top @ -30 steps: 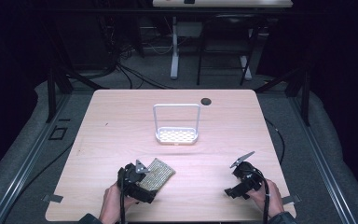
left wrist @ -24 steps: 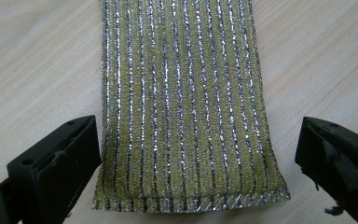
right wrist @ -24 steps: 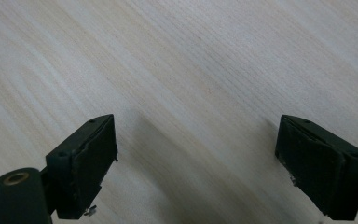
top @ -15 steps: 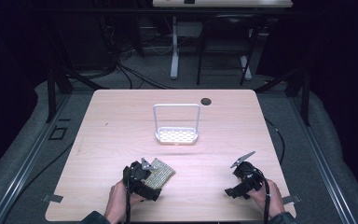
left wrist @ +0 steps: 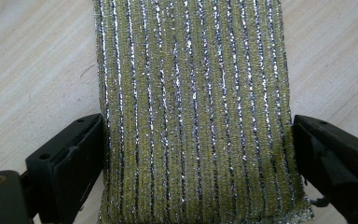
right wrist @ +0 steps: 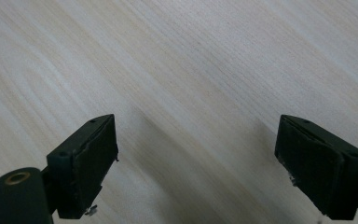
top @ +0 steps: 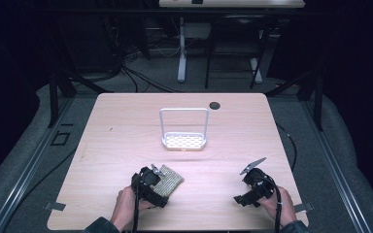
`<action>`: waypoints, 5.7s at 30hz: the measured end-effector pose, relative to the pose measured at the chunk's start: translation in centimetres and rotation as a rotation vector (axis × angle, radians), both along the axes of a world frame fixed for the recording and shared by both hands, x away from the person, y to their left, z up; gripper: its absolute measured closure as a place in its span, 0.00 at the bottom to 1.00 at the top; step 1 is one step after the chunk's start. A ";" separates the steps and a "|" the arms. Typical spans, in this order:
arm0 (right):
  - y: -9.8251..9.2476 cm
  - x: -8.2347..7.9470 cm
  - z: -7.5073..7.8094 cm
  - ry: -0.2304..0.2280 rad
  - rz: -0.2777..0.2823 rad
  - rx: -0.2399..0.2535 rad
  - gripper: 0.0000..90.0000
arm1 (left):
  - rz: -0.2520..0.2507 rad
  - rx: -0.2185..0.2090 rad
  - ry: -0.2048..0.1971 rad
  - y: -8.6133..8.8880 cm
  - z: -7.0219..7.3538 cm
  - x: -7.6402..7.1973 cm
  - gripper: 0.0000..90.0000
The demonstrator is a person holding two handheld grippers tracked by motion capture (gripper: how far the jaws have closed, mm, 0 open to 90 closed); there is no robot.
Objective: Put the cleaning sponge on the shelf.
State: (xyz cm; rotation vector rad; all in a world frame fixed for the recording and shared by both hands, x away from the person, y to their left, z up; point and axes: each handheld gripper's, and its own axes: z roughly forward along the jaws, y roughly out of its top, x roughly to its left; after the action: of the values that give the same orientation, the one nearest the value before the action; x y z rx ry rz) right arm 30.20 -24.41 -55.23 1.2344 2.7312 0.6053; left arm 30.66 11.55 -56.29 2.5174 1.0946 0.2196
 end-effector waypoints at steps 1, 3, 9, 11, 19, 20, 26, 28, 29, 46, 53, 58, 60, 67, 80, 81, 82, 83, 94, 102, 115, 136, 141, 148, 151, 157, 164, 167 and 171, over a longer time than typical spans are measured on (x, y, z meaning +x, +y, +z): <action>0.0 0.0 0.0 0.000 0.000 0.000 0.14 | 0.000 0.003 0.000 0.0 0.0 0.0 0.07; 0.0 0.0 0.1 -0.008 0.002 -0.002 0.14 | 0.002 0.007 0.000 0.0 0.0 0.0 0.08; 0.0 0.0 0.0 -0.011 0.004 -0.005 0.14 | 0.007 0.015 -0.004 0.1 0.2 0.0 0.12; 0.0 -0.1 0.2 -0.014 0.000 -0.002 0.14 | -0.001 0.015 -0.018 0.0 0.4 -0.2 0.14; 0.0 -0.1 0.3 -0.028 0.003 -0.013 0.14 | -0.007 -0.031 -0.044 0.4 1.2 -0.1 0.20; 0.0 -0.1 0.3 -0.028 0.003 -0.013 0.14 | -0.007 -0.031 -0.044 0.4 1.2 -0.1 0.20; 0.1 -0.4 0.4 -0.023 0.007 -0.017 0.15 | -0.012 -0.035 -0.062 0.5 1.6 -0.3 0.19; 0.1 -0.3 0.3 -0.022 0.013 -0.021 0.15 | -0.015 -0.037 -0.068 0.5 1.6 -0.3 0.19; 0.2 -0.3 0.3 -0.022 0.013 -0.020 0.15 | -0.016 -0.035 -0.070 0.5 1.6 -0.3 0.19; 0.3 -0.1 0.0 -0.008 0.016 -0.024 0.15 | -0.027 -0.057 -0.108 1.2 2.4 1.3 0.20; 0.3 -0.2 0.0 -0.008 0.020 -0.032 0.15 | -0.026 -0.053 -0.132 1.2 2.7 3.0 0.20; 0.2 0.0 -0.1 -0.006 0.017 -0.032 0.15 | -0.028 -0.054 -0.143 1.0 3.1 4.0 0.20; 0.2 0.0 -0.1 -0.006 0.018 -0.034 0.15 | -0.027 -0.054 -0.148 1.0 3.2 4.1 0.21; 0.1 -0.1 0.0 -0.008 0.020 -0.028 0.15 | -0.053 -0.036 -0.163 0.2 3.3 4.7 0.21; 0.2 -0.1 -0.1 -0.001 0.025 -0.027 0.15 | -0.073 -0.038 -0.179 -1.1 3.7 5.4 0.20; 0.2 -0.1 -0.1 -0.001 0.027 -0.030 0.15 | -0.071 -0.044 -0.178 -1.2 3.8 5.6 0.20; 0.2 -0.1 -0.1 0.001 0.027 -0.029 0.15 | -0.069 -0.045 -0.178 -1.3 3.8 5.7 0.20; 0.2 0.0 -0.1 0.005 0.027 -0.030 0.15 | -0.066 -0.046 -0.180 -1.4 3.8 5.8 0.20; 0.3 -0.1 -0.2 0.001 0.036 -0.036 0.15 | -0.035 -0.072 -0.186 -2.1 3.9 7.0 0.20; 0.2 -0.1 -0.1 0.006 0.037 -0.043 0.15 | -0.003 -0.098 -0.180 -2.8 3.9 8.0 0.20; 0.3 -0.3 -0.1 0.001 0.039 -0.050 0.15 | 0.022 -0.121 -0.172 -3.8 3.6 9.5 0.20; 0.4 -0.3 -0.3 0.012 0.042 -0.063 0.15 | 0.122 -0.148 -0.185 -5.7 2.9 12.1 0.21; 0.4 -0.4 -0.2 0.001 0.047 -0.073 0.15 | 0.141 -0.150 -0.191 -6.5 2.7 12.3 0.21; 0.4 -0.3 -0.3 0.009 0.052 -0.072 0.15 | 0.167 -0.148 -0.214 -7.3 2.3 13.2 0.21; 0.4 -0.3 -0.3 0.010 0.055 -0.071 0.15 | 0.178 -0.152 -0.205 -7.6 2.0 13.5 0.20; 0.5 -0.3 -0.3 0.012 0.054 -0.070 0.15 | 0.192 -0.136 -0.213 -8.0 1.9 14.0 0.20; 0.5 -0.4 -0.3 0.013 0.055 -0.071 0.15 | 0.210 -0.126 -0.212 -8.4 1.5 14.5 0.20; 0.6 -0.4 -0.3 0.017 0.053 -0.075 0.15 | 0.217 -0.114 -0.212 -8.6 1.2 14.8 0.20; 0.6 -0.4 -0.3 0.011 0.057 -0.080 0.15 | 0.223 -0.104 -0.217 -8.6 1.0 15.2 0.19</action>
State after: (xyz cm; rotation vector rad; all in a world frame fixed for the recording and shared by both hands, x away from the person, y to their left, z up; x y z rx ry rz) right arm 29.82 -23.83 -55.56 1.1501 2.7784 0.4907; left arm 45.83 2.91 -55.33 2.2181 1.2605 0.4724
